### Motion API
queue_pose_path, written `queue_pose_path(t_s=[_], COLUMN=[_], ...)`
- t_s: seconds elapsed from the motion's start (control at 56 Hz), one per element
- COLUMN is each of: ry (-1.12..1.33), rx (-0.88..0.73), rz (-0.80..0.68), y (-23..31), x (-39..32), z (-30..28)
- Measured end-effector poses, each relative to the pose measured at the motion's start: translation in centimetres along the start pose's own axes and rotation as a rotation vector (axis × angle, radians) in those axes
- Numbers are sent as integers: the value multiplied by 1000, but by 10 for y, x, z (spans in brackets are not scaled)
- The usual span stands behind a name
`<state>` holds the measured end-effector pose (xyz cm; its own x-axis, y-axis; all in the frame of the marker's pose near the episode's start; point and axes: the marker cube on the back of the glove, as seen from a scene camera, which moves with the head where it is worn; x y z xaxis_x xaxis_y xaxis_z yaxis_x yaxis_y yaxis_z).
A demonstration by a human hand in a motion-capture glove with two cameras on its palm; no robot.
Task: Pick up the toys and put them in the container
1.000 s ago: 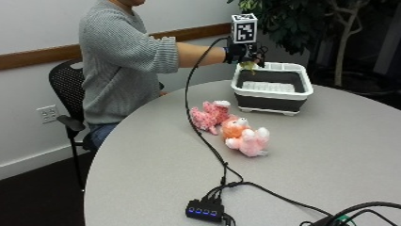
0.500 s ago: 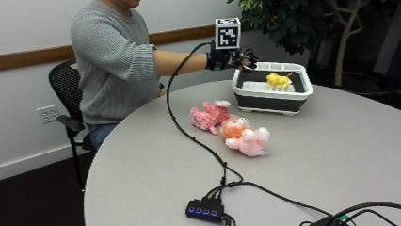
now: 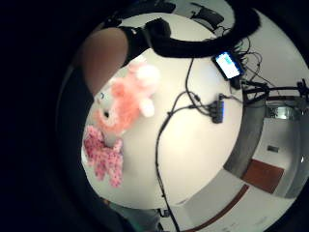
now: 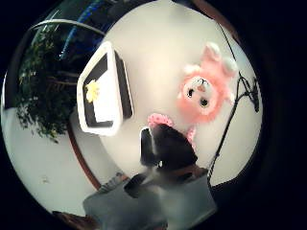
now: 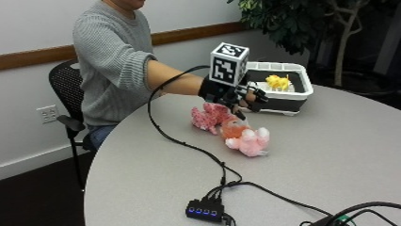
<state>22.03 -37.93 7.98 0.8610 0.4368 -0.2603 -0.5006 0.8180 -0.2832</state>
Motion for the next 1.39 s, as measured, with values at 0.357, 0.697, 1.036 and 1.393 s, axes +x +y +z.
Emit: queue_pose_path(t_s=[0.357,0.697,1.036,1.393], ry=[21,106,-23,-107], rx=[-152,96,334,284], rz=[116,49,21,-353], y=[-31,-29,-9,2], x=[8,1,-4,-260], z=[124,106,-63,-55])
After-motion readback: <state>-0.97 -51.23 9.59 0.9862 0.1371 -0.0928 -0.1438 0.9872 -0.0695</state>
